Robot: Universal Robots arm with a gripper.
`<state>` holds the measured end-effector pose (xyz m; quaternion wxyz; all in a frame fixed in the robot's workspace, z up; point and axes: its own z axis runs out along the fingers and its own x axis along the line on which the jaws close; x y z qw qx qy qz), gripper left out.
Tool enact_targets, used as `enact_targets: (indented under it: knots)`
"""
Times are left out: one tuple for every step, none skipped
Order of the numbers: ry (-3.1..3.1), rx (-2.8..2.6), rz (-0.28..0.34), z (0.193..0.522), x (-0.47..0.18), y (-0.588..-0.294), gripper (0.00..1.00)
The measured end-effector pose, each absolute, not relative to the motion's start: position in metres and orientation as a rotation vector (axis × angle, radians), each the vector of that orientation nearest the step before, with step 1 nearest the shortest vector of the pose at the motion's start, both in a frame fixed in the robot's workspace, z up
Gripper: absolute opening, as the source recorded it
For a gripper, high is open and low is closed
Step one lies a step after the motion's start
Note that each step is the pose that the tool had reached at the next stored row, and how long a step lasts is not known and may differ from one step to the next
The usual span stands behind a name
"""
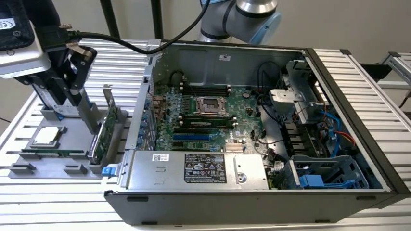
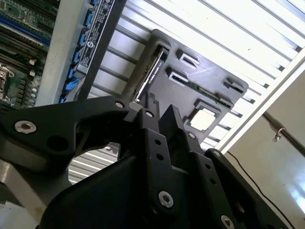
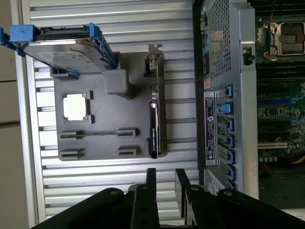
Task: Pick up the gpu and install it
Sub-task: 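Pick up the gpu and move the gpu toward the slot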
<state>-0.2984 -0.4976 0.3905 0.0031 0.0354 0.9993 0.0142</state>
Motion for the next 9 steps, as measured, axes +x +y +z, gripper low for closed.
enact_targets:
  knots:
    - [3.133,0.111,0.045,0.3905,-0.2984,-0.4976,1.00]
    - [3.133,0.111,0.045,0.3905,-0.2984,-0.4976,1.00]
    - [3.133,0.111,0.045,0.3905,-0.2983,-0.4976,1.00]
    - [3.133,0.111,0.045,0.3905,-0.2983,-0.4976,1.00]
    - [3.133,0.111,0.045,0.3905,-0.2979,-0.4976,1.00]
    - [3.133,0.111,0.045,0.3905,-0.2976,-0.4976,1.00]
    - [3.133,0.111,0.045,0.3905,-0.2976,-0.4976,1.00]
    - [3.133,0.111,0.045,0.3905,-0.2976,-0.4976,1.00]
    - [3.133,0.111,0.045,0.3904,-0.2976,-0.4976,1.00]
